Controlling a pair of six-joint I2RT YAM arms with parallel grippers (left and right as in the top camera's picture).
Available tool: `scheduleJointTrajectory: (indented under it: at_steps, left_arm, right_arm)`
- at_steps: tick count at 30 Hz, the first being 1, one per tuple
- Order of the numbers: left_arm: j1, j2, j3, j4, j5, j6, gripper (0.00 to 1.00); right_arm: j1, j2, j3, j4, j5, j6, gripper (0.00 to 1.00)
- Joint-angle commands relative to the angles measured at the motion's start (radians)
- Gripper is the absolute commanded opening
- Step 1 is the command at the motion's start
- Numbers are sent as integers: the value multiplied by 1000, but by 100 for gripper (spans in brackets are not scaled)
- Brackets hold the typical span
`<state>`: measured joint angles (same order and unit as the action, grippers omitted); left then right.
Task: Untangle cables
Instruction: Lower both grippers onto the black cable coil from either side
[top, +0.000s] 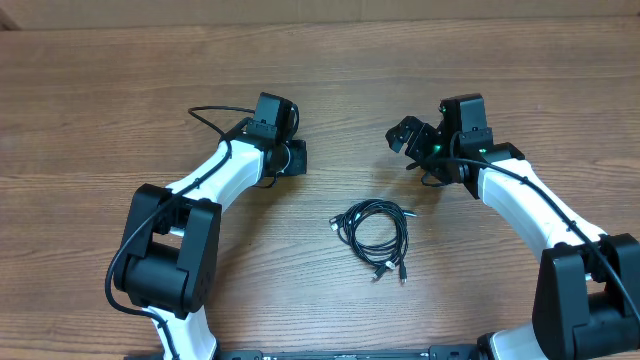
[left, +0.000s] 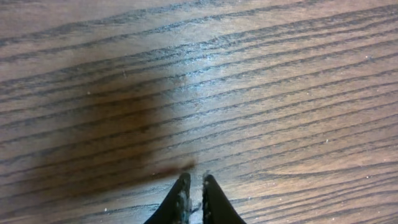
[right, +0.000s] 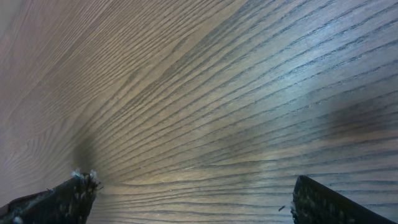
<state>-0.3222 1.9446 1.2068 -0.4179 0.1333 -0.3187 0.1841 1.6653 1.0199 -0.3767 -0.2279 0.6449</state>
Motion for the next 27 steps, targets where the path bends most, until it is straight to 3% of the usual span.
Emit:
scheduleJointTrajectory:
  at_steps: [1, 7, 10, 13, 17, 20, 23, 27]
  left_arm:
    - [-3, 14, 8, 5, 7, 18, 8]
    - [8, 13, 99, -116, 303, 225, 10]
    - [9, 13, 139, -190, 409, 268, 10]
    - [0, 13, 144, -198, 487, 268, 13]
    - [-29, 13, 144, -199, 467, 282, 18]
    - [-47, 13, 144, -207, 441, 282, 21]
    - [-66, 13, 144, -220, 439, 283, 25]
    - [-90, 13, 144, -263, 439, 326, 27]
  right_arm:
    - [1, 6, 13, 5, 11, 6, 100]
    - [-5, 6, 14, 24, -225, 0, 100]
    - [-5, 6, 14, -17, -283, -77, 85]
    - [-5, 7, 14, -137, -219, -78, 69]
    - [-5, 7, 14, -325, -101, -108, 56]
    - [-5, 7, 14, -409, -98, -171, 56]
    - [-5, 7, 14, -479, -98, -175, 62]
    - [0, 7, 13, -568, -98, -175, 58]
